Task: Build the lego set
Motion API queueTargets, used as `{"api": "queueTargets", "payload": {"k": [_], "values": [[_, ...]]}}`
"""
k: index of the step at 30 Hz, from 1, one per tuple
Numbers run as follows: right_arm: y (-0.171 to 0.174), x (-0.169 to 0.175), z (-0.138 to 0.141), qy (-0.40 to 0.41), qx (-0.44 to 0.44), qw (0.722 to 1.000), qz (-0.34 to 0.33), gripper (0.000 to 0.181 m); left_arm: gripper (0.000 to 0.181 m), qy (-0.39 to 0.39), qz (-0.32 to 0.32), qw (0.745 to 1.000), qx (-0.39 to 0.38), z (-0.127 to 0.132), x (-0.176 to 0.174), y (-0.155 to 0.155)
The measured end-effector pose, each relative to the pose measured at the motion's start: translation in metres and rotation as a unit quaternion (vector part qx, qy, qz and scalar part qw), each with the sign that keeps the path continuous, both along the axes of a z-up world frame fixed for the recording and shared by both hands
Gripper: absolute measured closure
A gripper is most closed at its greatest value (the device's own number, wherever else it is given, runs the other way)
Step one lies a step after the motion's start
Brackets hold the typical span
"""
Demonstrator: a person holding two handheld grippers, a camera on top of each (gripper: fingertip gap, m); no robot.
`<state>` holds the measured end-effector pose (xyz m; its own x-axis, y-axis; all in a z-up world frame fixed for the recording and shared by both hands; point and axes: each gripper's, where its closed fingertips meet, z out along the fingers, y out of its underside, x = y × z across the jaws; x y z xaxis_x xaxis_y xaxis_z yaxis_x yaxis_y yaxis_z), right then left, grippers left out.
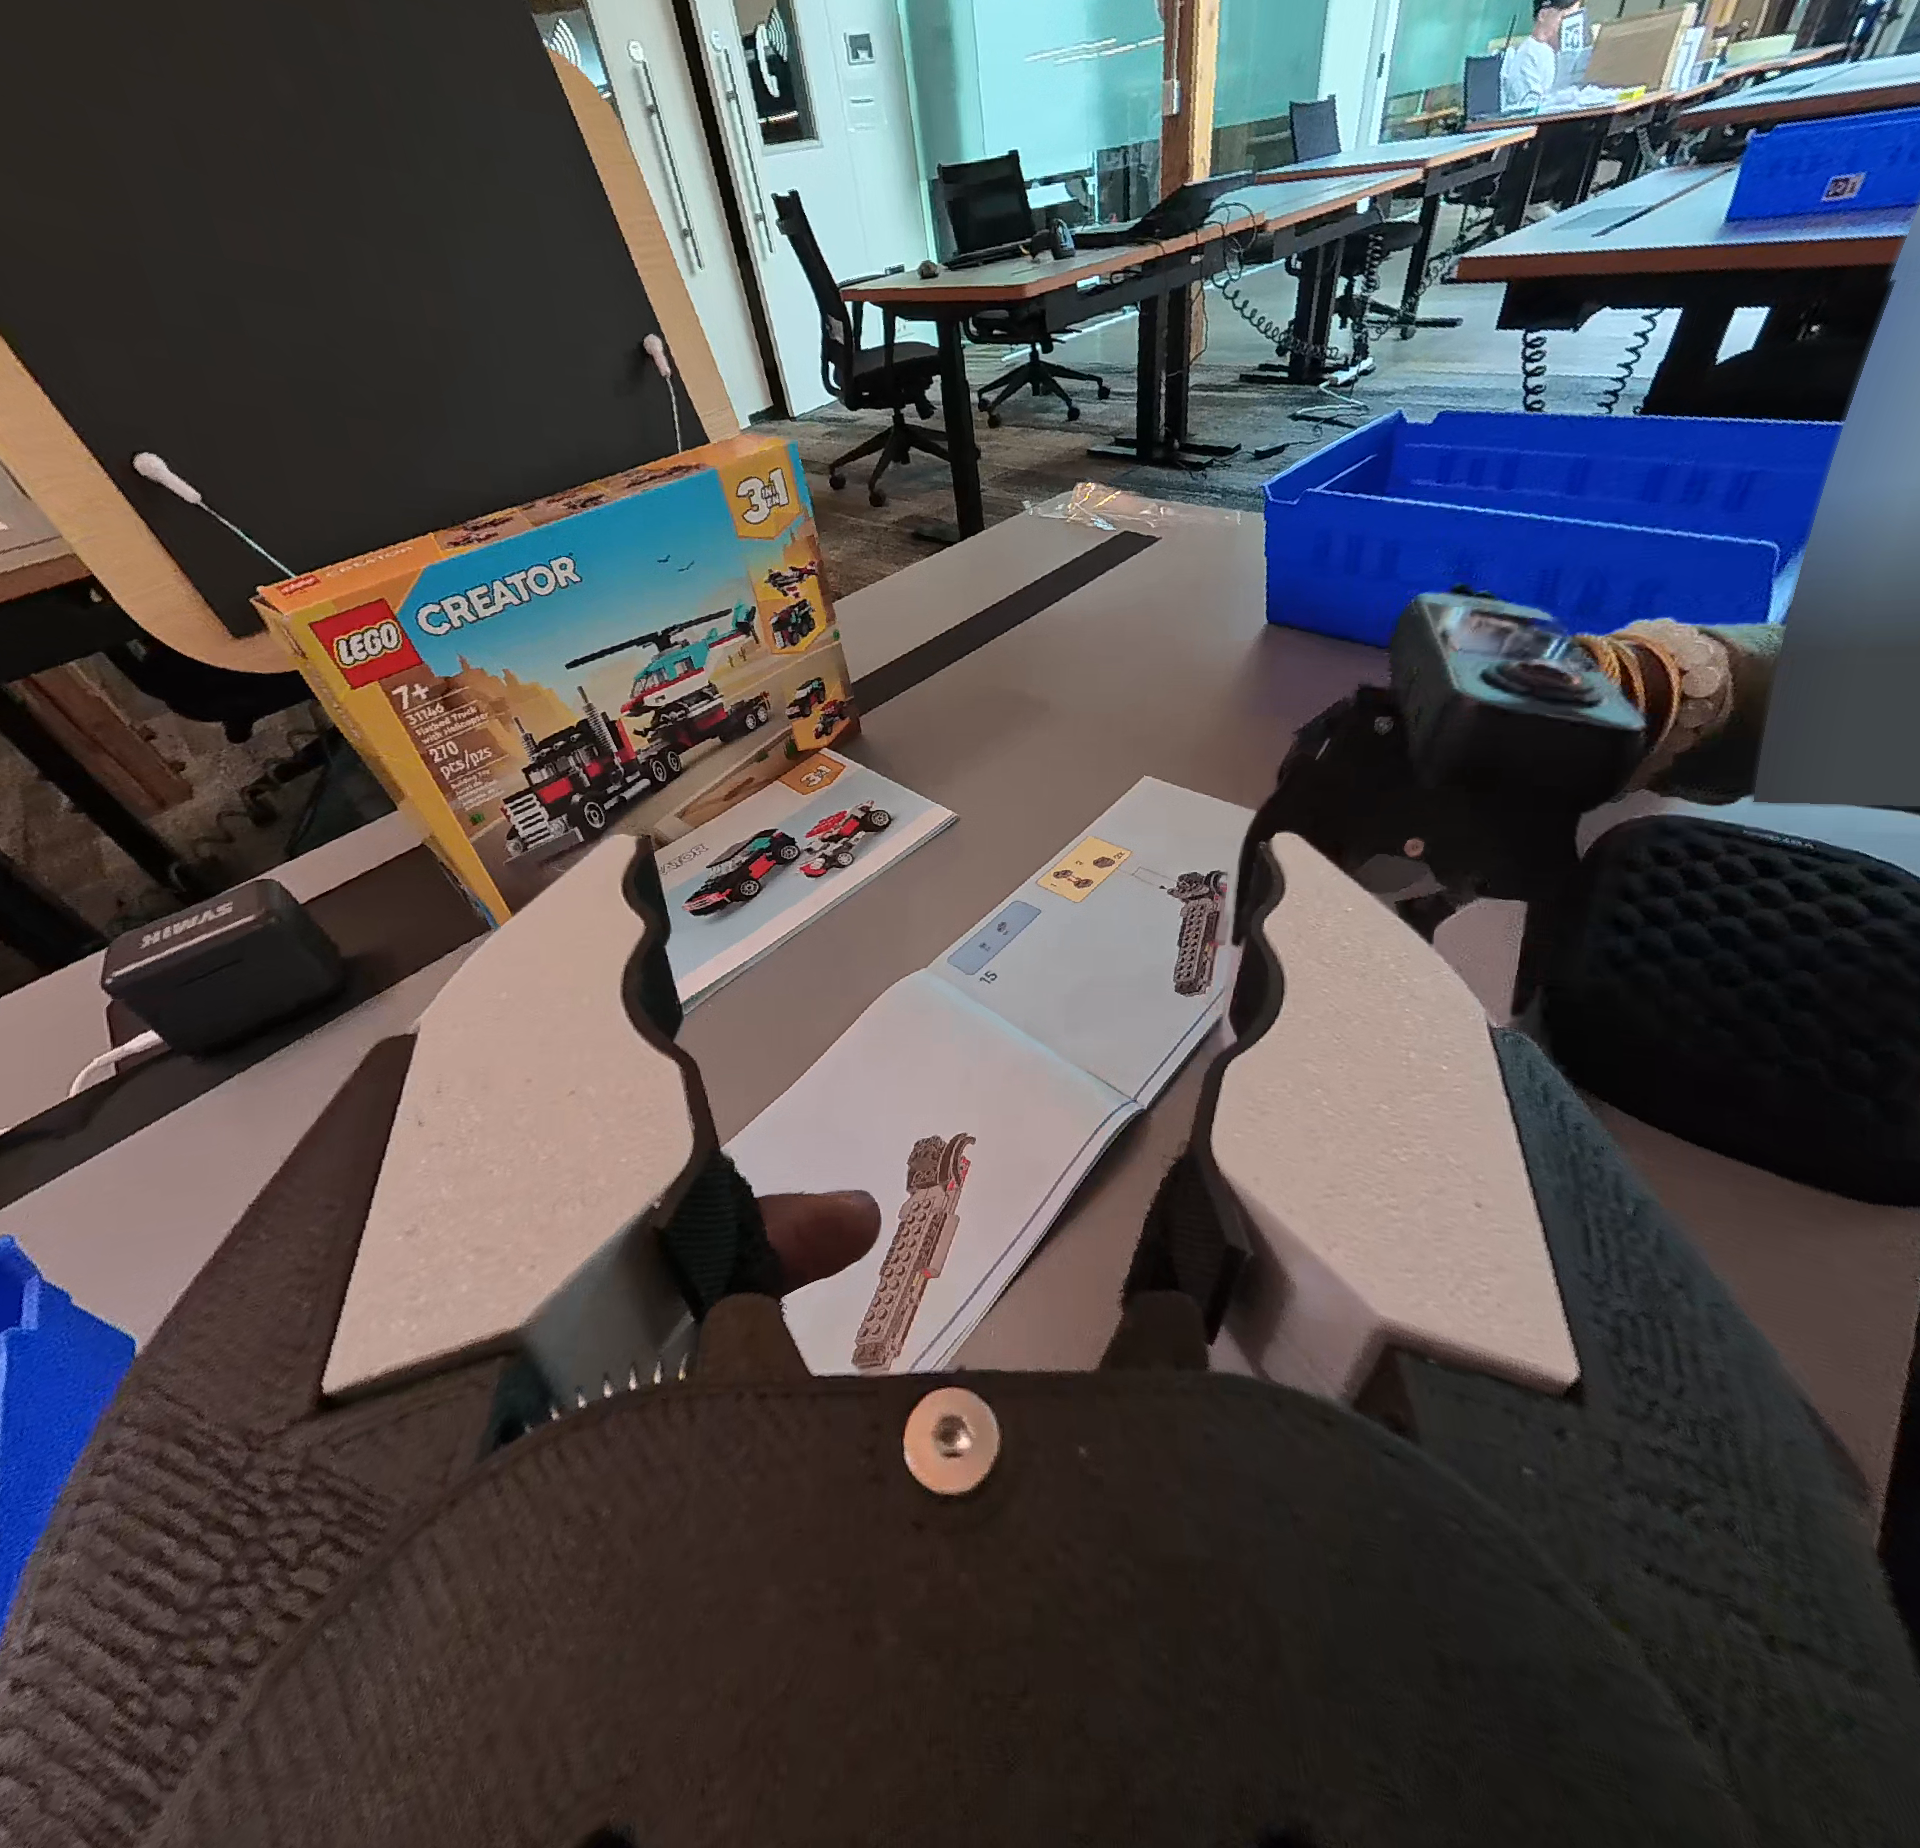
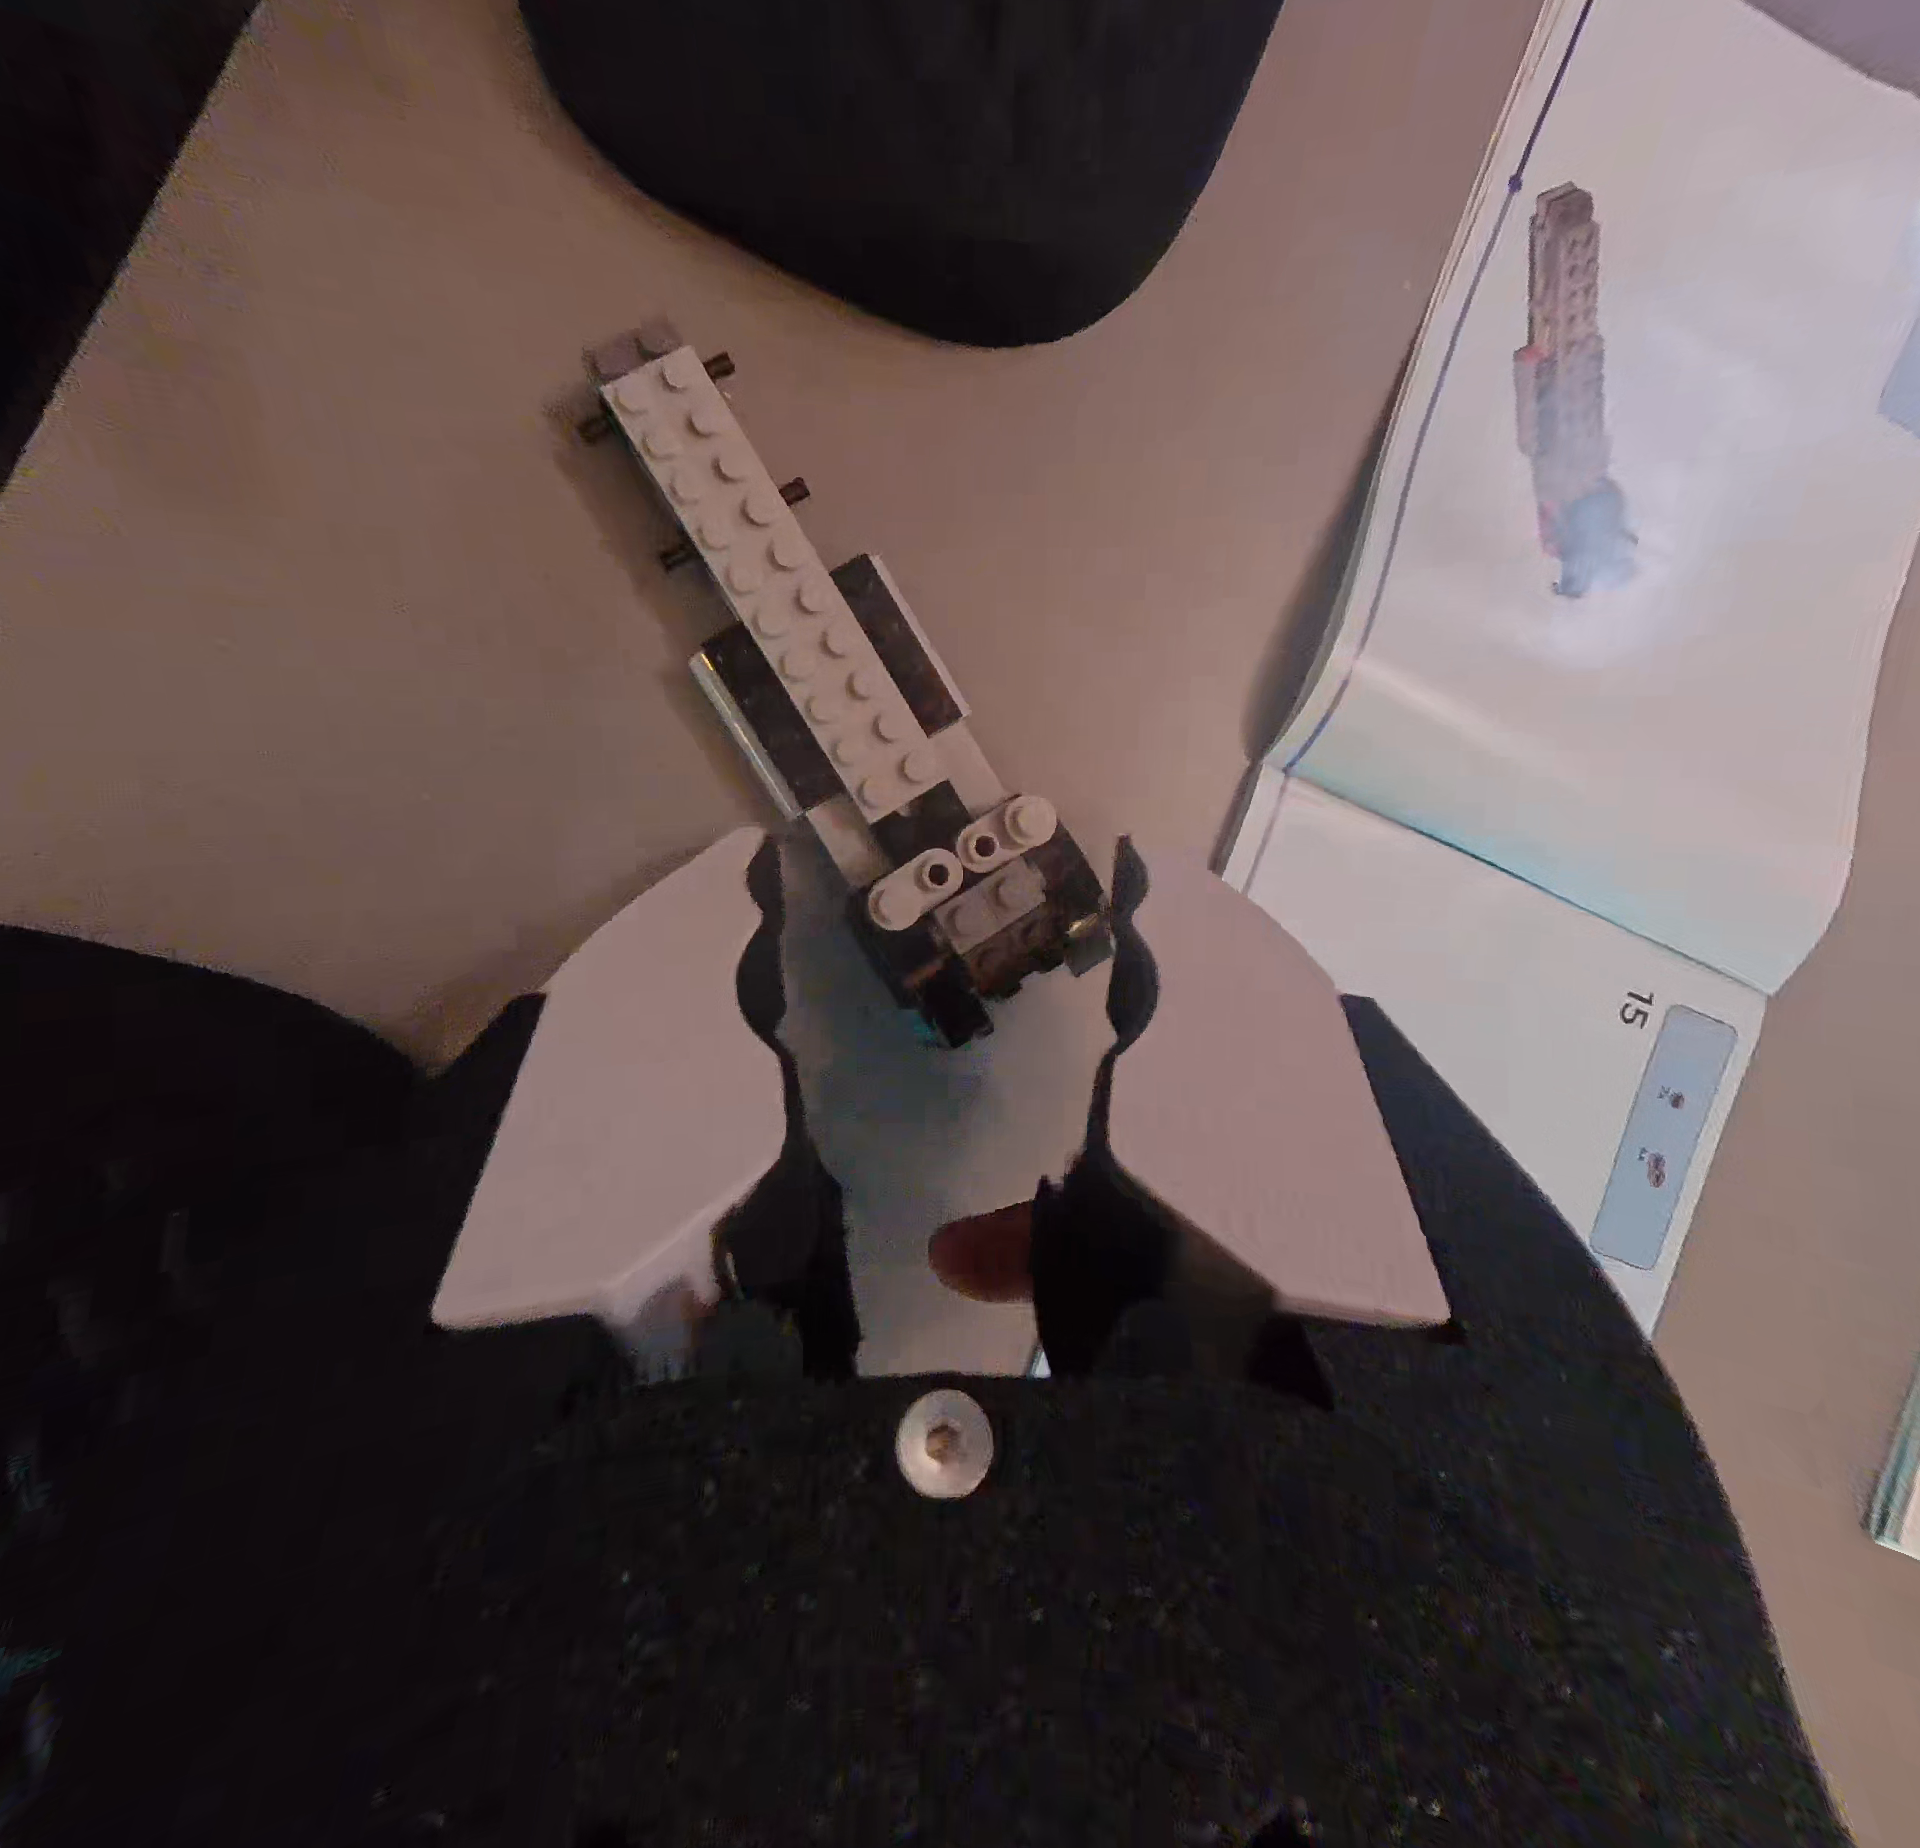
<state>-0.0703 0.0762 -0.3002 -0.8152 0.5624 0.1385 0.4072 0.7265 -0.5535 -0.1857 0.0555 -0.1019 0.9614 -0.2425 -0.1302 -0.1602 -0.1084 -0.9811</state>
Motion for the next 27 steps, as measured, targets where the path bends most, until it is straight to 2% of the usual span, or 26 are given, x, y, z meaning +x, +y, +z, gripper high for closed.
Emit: {"api": "queueTargets", "payload": {"k": [1, 3, 8, 10, 13, 16, 17, 19, 21, 23, 25, 27], "values": [[0.000, 0.001, 0.003, 0.006, -0.007, 1.000, -0.011, 0.131, 0.076, 0.000, 0.001, 1.000, -0.003, -0.002, -0.001, 0.000], [0.007, 0.011, 0.003, -0.004, -0.001, 0.999, -0.047, 0.136, 0.077, -0.001, 0.002, 1.000, -0.010, -0.006, -0.004, 0.001], [0.008, 0.040, 0.004, -0.011, -0.005, 0.988, -0.151, 0.136, 0.078, -0.006, 0.001, 1.000, -0.028, -0.015, -0.004, 0.007], [0.005, 0.047, 0.005, -0.001, -0.002, 0.986, -0.166, 0.136, 0.078, -0.002, -0.006, 0.999, -0.033, -0.018, 0.000, 0.010], [0.002, 0.053, 0.005, 0.024, 0.009, 0.992, -0.120, 0.137, 0.079, 0.003, -0.025, 0.999, -0.039, -0.021, 0.010, 0.016], [0.000, 0.047, 0.006, 0.041, 0.036, 0.998, -0.032, 0.137, 0.079, 0.014, -0.039, 0.998, -0.050, -0.023, 0.018, 0.021], [0.001, 0.039, 0.008, 0.058, 0.054, 0.997, -0.011, 0.134, 0.079, 0.018, -0.042, 0.998, -0.052, -0.024, 0.020, 0.022], [0.008, 0.023, 0.014, 0.080, 0.085, 0.993, -0.013, 0.115, 0.079, 0.027, -0.050, 0.997, -0.058, -0.027, 0.024, 0.021], [0.013, 0.017, 0.023, 0.070, 0.066, 0.993, -0.073, 0.101, 0.079, 0.043, -0.047, 0.996, -0.066, -0.030, 0.024, 0.020], [0.020, 0.019, 0.032, 0.056, 0.025, 0.982, -0.177, 0.095, 0.080, 0.053, -0.039, 0.996, -0.068, -0.032, 0.019, 0.018], [0.023, 0.028, 0.038, 0.037, -0.030, 0.953, -0.299, 0.104, 0.081, 0.046, -0.034, 0.996, -0.065, -0.031, 0.015, 0.017], [0.022, 0.045, 0.033, -0.008, -0.078, 0.909, -0.409, 0.109, 0.083, 0.030, -0.031, 0.997, -0.058, -0.029, 0.011, 0.016]]}}
